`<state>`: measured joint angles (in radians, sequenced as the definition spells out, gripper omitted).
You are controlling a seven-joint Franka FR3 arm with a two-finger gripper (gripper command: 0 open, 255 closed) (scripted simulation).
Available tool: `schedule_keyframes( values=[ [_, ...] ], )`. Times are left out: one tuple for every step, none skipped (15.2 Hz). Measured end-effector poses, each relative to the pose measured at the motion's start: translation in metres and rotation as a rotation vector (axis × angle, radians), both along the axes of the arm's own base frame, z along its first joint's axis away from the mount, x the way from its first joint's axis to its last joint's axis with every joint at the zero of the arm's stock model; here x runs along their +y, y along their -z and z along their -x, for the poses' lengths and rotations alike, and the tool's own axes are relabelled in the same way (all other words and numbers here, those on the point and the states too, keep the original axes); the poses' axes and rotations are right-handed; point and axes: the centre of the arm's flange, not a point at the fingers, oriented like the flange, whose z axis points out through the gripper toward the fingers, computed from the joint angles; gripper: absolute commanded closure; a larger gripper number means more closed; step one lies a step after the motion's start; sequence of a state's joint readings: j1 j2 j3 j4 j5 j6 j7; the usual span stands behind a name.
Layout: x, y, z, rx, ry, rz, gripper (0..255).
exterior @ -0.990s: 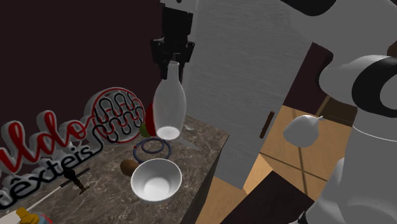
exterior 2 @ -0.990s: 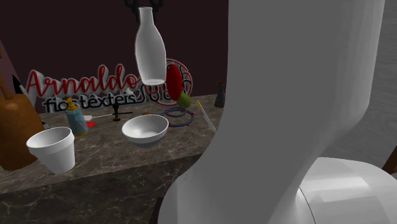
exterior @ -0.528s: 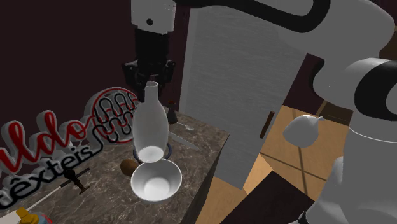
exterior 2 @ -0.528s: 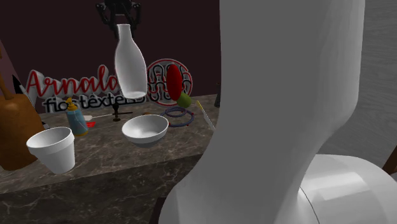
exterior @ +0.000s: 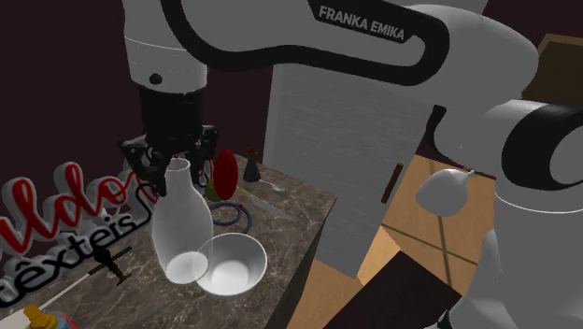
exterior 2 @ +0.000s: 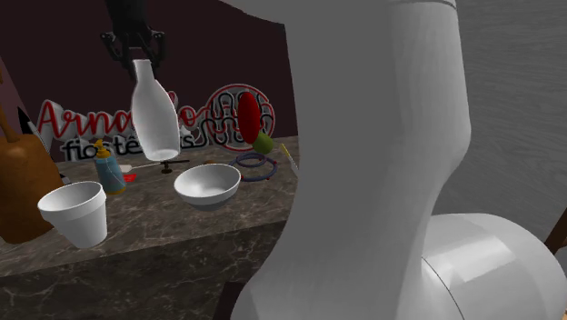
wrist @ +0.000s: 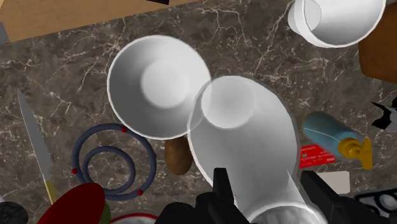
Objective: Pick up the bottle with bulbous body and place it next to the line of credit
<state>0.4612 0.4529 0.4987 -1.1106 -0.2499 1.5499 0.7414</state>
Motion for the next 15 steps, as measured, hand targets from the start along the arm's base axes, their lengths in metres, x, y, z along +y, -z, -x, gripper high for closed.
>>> schedule_keyframes(
  values=[
    [0.01,0.007,0.002,0.0,0.0,0.0,255],
    [0.022,0.015,0.006,0.0,0.0,0.001,255],
    [0.033,0.023,0.009,0.0,0.0,0.0,255],
    [0.044,0.029,0.012,0.0,0.0,0.0,255],
    [0.054,0.036,0.015,0.0,0.0,0.0,255],
    [0.065,0.042,0.018,0.0,0.0,0.0,255],
    [0.075,0.05,0.02,0.0,0.0,0.0,255],
    [0.087,0.057,0.023,0.0,0.0,0.0,255],
    [0.097,0.066,0.024,0.0,0.0,0.0,255],
    [0.107,0.07,0.024,0.0,0.0,0.0,255],
    [0.118,0.074,0.031,0.0,0.0,0.0,255],
    [0.125,0.081,0.035,0.001,-0.001,0.0,255],
    [0.13,0.088,0.036,0.0,0.0,0.0,255],
    [0.134,0.094,0.037,0.0,0.0,0.0,255],
    [0.135,0.1,0.037,0.0,0.0,0.0,255]
  ],
)
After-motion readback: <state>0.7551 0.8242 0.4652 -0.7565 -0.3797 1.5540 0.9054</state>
